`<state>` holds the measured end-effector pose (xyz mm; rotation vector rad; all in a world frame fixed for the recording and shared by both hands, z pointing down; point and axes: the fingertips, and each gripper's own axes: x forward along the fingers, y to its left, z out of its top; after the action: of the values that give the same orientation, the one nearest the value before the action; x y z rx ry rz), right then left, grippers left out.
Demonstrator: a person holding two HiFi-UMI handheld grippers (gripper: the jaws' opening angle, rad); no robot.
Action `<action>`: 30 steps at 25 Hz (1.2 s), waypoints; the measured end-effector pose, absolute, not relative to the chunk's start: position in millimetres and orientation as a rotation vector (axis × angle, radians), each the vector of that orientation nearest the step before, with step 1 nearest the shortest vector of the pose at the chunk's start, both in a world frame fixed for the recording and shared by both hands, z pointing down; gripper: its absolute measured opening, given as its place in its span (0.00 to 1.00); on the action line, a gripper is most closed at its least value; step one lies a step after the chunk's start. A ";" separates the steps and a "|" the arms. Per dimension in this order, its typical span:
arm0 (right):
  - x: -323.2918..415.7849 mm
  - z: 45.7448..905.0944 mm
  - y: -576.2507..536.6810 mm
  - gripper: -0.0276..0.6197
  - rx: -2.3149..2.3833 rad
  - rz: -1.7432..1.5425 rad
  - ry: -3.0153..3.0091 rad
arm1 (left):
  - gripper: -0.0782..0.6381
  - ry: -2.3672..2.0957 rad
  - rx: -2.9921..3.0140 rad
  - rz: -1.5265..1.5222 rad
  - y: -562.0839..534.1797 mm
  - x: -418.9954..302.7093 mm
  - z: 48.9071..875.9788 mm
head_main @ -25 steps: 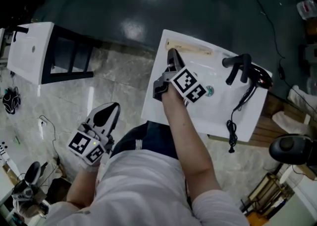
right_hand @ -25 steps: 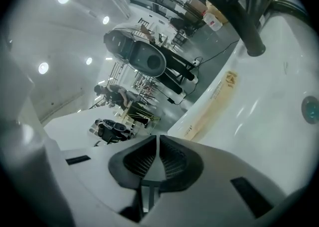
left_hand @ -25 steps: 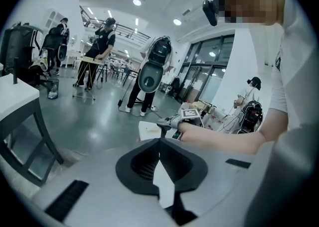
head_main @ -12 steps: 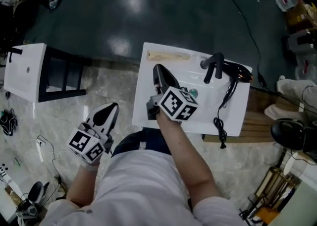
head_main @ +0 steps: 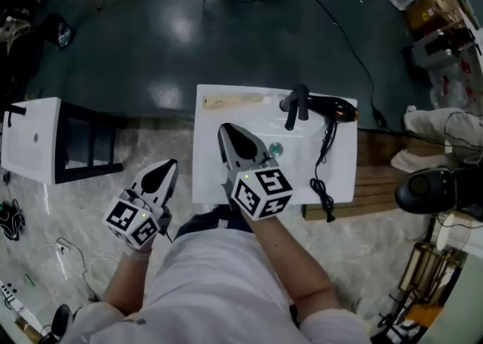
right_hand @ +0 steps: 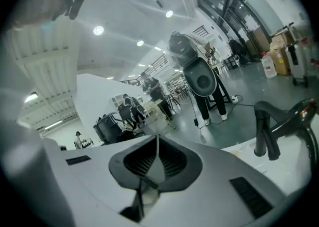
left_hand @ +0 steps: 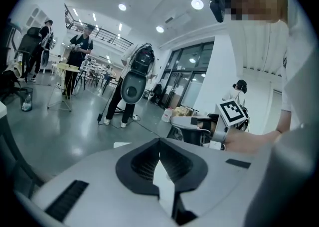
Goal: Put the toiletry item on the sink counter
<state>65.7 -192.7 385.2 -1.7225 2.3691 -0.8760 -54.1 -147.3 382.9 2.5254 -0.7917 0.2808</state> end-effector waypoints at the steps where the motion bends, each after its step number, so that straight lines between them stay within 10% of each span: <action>1: 66.0 380.7 -188.3 0.09 -1.722 -0.854 2.390 | 0.13 -0.781 2.534 0.278 -148.2 -51.2 381.7; 30: 119.4 349.8 -114.7 0.09 -1.921 -0.536 2.463 | 0.13 -0.616 2.686 0.240 -149.9 -3.3 357.0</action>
<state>119.4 -114.7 349.8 -1.9207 2.4625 -0.5362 -3.3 -149.9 357.0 2.6858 -0.6159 0.2404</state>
